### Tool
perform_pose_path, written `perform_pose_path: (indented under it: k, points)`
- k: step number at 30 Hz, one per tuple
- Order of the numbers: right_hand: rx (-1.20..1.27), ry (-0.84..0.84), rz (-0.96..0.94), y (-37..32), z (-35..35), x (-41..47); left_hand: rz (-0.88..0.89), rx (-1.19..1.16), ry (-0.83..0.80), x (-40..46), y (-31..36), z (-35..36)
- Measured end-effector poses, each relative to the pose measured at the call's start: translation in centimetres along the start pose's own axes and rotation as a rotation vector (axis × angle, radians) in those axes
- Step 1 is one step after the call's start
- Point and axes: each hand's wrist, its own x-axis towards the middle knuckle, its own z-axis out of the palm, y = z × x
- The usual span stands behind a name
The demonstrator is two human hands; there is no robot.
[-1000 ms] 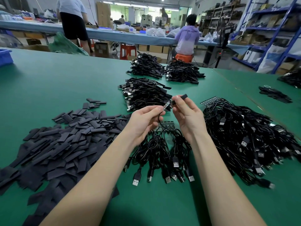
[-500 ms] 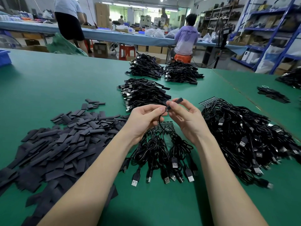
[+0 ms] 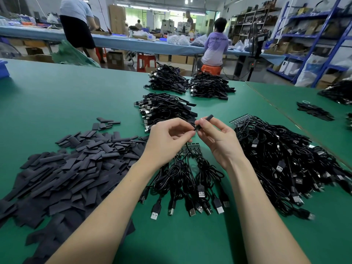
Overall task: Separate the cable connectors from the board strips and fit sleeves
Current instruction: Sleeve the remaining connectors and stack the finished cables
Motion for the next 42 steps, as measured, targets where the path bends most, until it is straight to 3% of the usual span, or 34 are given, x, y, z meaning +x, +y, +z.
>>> perform_pose_path:
  k: [8, 19, 33, 42]
  points:
    - [-0.008, -0.051, 0.038, 0.3, 0.3, -0.2, 0.023, -0.049, 0.009, -0.2, 0.1, 0.1]
    - [-0.113, 0.048, -0.209, 1.0, 0.9, -0.1, -0.064, -0.142, 0.002, 0.0, -0.4, 0.3]
    - [-0.044, 0.065, -0.146, 1.3, 1.5, -0.3, -0.101, -0.226, 0.067, 0.1, -0.7, 0.8]
    - [-0.086, 0.113, -0.179, 1.4, 1.2, 0.1, -0.183, -0.217, 0.016, 0.3, -0.7, 0.8]
